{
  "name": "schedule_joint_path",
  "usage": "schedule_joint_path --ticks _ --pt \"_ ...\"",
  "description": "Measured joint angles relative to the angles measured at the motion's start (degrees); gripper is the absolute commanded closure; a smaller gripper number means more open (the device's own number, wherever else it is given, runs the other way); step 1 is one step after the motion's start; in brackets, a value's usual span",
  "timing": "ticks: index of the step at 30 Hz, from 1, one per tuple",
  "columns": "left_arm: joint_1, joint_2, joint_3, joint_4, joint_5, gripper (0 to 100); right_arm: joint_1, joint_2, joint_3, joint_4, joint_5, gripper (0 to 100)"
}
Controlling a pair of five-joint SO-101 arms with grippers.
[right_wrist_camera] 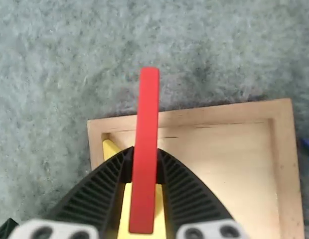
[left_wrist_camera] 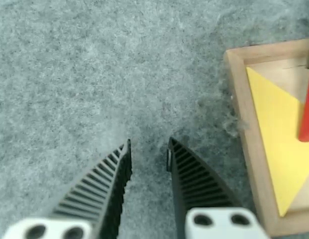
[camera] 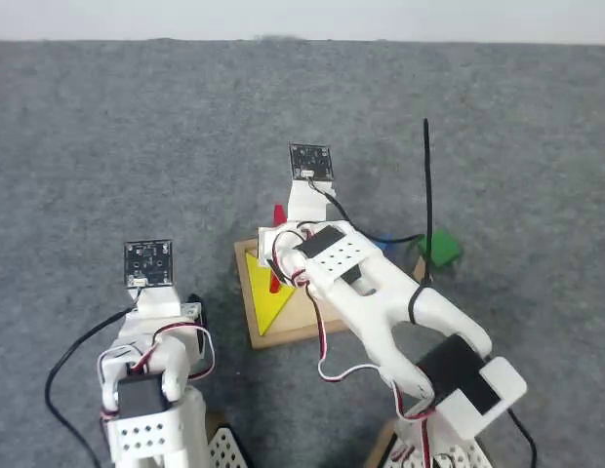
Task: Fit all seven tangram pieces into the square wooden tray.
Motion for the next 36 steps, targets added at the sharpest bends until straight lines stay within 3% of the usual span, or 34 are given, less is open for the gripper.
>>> schedule_joint_path --ticks 5,11,15,21,29,36 --pt "0.0 0.0 0.0 0.0 0.0 89 0.0 0.0 -0.1 2.3 0.0 88.3" --pt "0.0 0.0 0.0 0.0 0.0 89 0.0 0.0 -0.1 3.8 0.1 87.6" --pt "0.0 0.0 0.0 0.0 0.0 89 0.0 -0.1 -0.1 3.9 2.3 88.1" --pt "0.0 0.0 0.0 0.0 0.0 89 0.0 -7.4 2.0 3.9 2.9 96.9" --pt "0.0 0.0 0.0 0.0 0.0 89 2.5 -20.3 11.2 3.9 5.1 94.5" --pt "0.0 0.0 0.0 0.0 0.0 89 5.4 -27.2 15.1 2.7 5.5 99.1"
